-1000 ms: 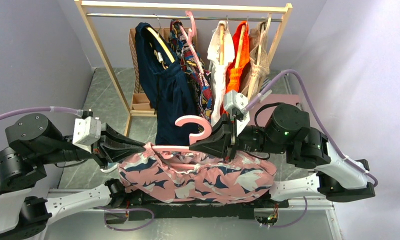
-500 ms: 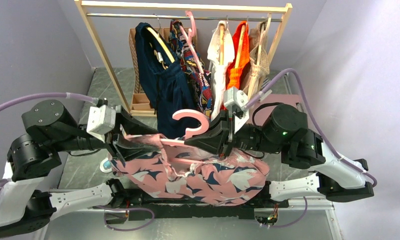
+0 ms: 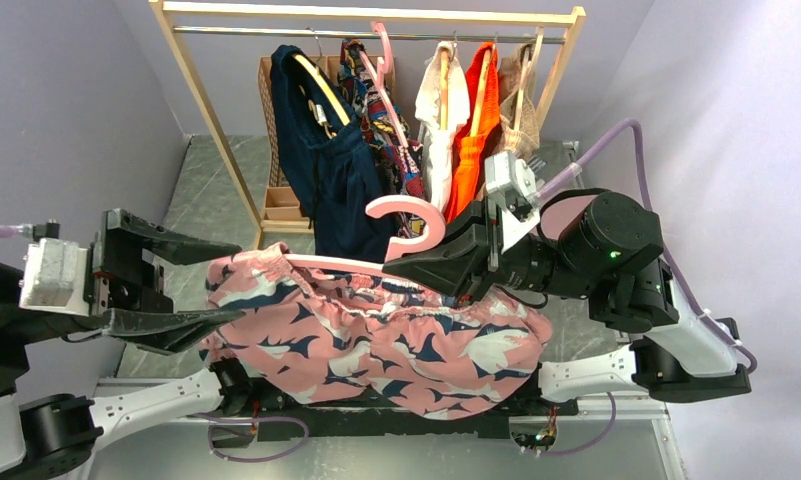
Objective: Place the shorts on the hanger
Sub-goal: Hang the shorts on the hanger.
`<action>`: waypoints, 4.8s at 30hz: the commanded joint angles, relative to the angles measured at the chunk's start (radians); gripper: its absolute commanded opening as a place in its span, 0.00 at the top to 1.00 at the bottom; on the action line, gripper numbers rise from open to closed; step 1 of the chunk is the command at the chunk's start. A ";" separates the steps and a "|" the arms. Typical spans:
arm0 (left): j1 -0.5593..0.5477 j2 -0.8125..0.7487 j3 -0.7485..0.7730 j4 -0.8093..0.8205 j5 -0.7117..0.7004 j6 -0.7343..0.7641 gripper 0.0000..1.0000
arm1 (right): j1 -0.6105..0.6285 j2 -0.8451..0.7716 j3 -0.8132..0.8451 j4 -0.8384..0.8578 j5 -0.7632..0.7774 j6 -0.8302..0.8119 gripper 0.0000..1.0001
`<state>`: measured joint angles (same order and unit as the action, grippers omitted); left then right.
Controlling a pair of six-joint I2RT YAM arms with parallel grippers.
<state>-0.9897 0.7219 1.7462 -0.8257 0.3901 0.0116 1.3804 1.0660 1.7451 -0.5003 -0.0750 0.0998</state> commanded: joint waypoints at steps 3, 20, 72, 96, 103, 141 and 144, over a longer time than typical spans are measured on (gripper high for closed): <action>0.003 0.111 0.217 0.022 -0.022 0.035 0.24 | -0.001 0.051 0.174 0.022 -0.041 -0.034 1.00; 0.003 0.059 0.182 0.186 -0.095 0.028 0.16 | -0.001 0.106 0.188 -0.153 0.043 -0.081 1.00; 0.003 0.302 0.008 -0.082 0.181 0.097 0.93 | -0.001 0.115 0.192 -0.281 -0.003 -0.037 0.56; 0.003 0.289 0.031 -0.057 0.208 0.063 0.90 | -0.001 0.223 0.291 -0.453 0.052 -0.097 1.00; 0.003 0.260 0.274 0.000 0.167 0.031 0.04 | -0.002 0.211 0.396 -0.426 -0.123 -0.053 1.00; 0.003 -0.031 0.014 0.214 -0.217 -0.063 0.05 | 0.000 0.381 0.543 -0.367 0.426 0.040 1.00; 0.003 -0.066 -0.025 0.227 -0.269 -0.074 0.05 | 0.000 0.404 0.540 -0.339 0.477 0.070 1.00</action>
<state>-0.9855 0.6998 1.7535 -0.6319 0.2188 -0.0257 1.3785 1.4643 2.2581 -0.9440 0.3161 0.1162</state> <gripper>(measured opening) 0.951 0.045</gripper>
